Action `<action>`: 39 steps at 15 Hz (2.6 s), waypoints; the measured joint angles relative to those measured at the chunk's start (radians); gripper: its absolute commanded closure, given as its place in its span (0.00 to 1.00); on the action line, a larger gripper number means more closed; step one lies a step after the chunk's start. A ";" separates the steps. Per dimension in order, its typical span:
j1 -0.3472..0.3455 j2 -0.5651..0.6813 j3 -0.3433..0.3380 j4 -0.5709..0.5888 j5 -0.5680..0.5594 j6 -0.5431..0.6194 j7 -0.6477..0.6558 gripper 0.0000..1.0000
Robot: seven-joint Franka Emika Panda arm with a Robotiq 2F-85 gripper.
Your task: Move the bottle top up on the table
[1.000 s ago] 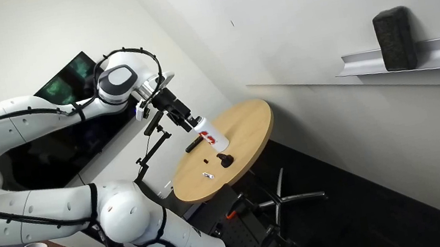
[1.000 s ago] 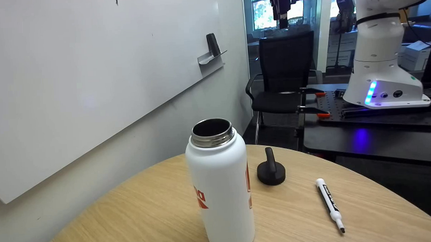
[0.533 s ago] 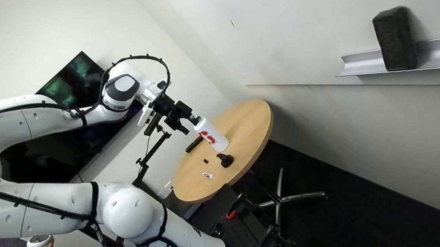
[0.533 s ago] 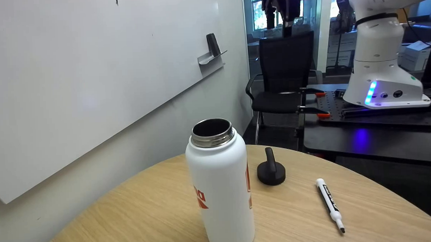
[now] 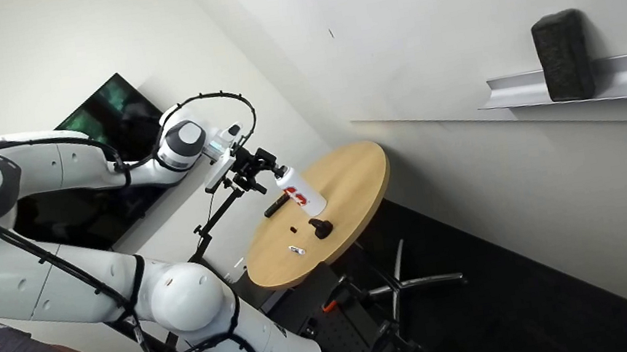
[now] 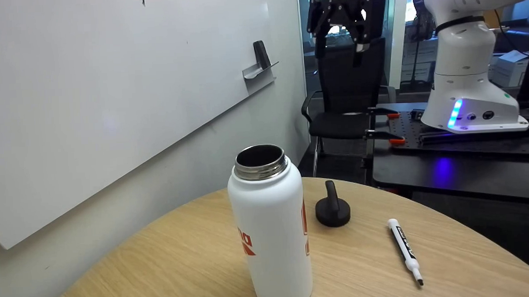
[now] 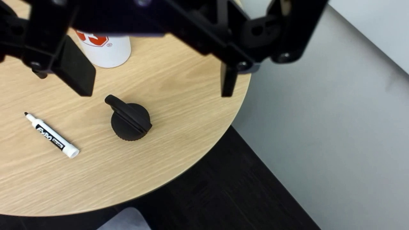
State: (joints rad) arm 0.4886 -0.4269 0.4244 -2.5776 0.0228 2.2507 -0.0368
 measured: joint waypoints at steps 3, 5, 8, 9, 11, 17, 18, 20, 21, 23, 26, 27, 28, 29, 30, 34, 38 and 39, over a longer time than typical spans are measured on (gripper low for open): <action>0.002 0.000 -0.004 0.000 0.000 0.000 -0.002 0.00; 0.002 0.010 0.008 0.000 -0.066 0.000 -0.026 0.00; 0.005 0.087 0.039 -0.002 -0.156 0.062 -0.087 0.00; 0.005 0.126 0.049 -0.003 -0.184 0.110 -0.103 0.00; 0.006 0.218 0.064 -0.005 -0.240 0.220 -0.139 0.00; 0.004 0.463 0.059 0.006 -0.330 0.506 -0.349 0.00; 0.004 0.502 0.061 0.015 -0.320 0.531 -0.401 0.00; 0.005 0.571 0.076 0.039 -0.256 0.533 -0.517 0.00; 0.005 0.595 0.081 0.051 -0.245 0.532 -0.538 0.00; 0.005 0.613 0.083 0.063 -0.243 0.532 -0.547 0.00; 0.003 0.616 0.084 0.066 -0.245 0.532 -0.547 0.00; 0.000 0.620 0.084 0.066 -0.247 0.532 -0.547 0.00; -0.005 0.625 0.084 0.066 -0.249 0.532 -0.547 0.00; -0.014 0.630 0.084 0.066 -0.250 0.532 -0.547 0.00; -0.023 0.636 0.083 0.066 -0.251 0.532 -0.548 0.00; -0.058 0.676 0.082 0.071 -0.254 0.532 -0.570 0.00; -0.075 0.735 0.080 0.091 -0.275 0.532 -0.589 0.26; -0.076 0.748 0.078 0.098 -0.289 0.532 -0.589 0.32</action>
State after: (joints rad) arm 0.4130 0.3207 0.5019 -2.4794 -0.2661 2.7829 -0.6262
